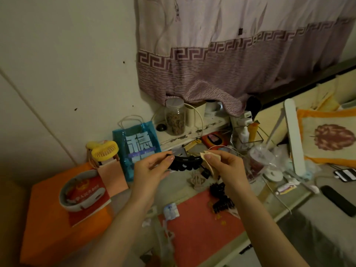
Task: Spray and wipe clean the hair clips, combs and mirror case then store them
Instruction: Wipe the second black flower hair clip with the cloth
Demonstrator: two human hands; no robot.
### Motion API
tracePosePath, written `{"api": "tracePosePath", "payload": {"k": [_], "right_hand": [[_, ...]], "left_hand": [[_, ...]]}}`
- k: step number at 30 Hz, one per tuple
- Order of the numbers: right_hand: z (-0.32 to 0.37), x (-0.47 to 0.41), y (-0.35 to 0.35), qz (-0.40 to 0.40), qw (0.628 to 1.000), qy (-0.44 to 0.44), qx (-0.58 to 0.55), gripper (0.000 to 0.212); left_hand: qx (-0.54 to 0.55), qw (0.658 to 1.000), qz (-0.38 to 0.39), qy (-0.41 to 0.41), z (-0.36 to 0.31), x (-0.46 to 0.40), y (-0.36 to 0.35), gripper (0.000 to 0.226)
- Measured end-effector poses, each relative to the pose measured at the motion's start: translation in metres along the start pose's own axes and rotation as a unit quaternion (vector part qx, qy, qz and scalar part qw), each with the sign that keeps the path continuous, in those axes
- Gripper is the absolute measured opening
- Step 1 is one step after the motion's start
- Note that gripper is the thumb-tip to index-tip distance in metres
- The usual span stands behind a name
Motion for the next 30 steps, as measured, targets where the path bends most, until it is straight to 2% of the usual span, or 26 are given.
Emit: {"api": "tracePosePath", "payload": {"k": [4,11,15,19,22,25,30], "right_hand": [[-0.032,-0.044,0.033,0.022,0.999,-0.037,0.024,0.007],[-0.089,-0.11,0.092,0.086,0.991,-0.074,0.067,0.007],[-0.119,-0.131,0.107,0.121,0.985,-0.095,0.083,0.01],[-0.146,-0.144,0.112,0.141,0.976,-0.115,0.119,0.014],[-0.158,-0.151,0.11,0.147,0.971,-0.119,0.149,0.02],[-0.165,-0.16,0.104,0.15,0.97,-0.111,0.153,0.013],[-0.177,-0.174,0.089,0.147,0.966,-0.099,0.186,0.016]], "left_hand": [[-0.011,0.999,-0.029,0.036,0.036,-0.019,-0.04,0.017],[-0.025,0.982,-0.132,0.132,0.103,-0.045,-0.105,0.015],[-0.03,0.972,-0.176,0.153,0.136,-0.044,-0.122,0.014],[-0.023,0.957,-0.222,0.186,0.16,-0.045,-0.129,0.005],[-0.03,0.951,-0.245,0.188,0.172,-0.048,-0.127,0.009],[-0.02,0.946,-0.265,0.187,0.185,-0.055,-0.118,0.009],[0.037,0.926,-0.322,0.195,0.207,-0.086,-0.096,0.026]]}}
Point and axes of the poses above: each hand's wrist, its own x-axis away from the middle knuckle, its own y-axis out of the back of the hand, z = x × y, the point moved 1 cm from there along -x, towards the middle knuckle, and after that the axes turned 11 degrees about x, right-handed, at the moved point
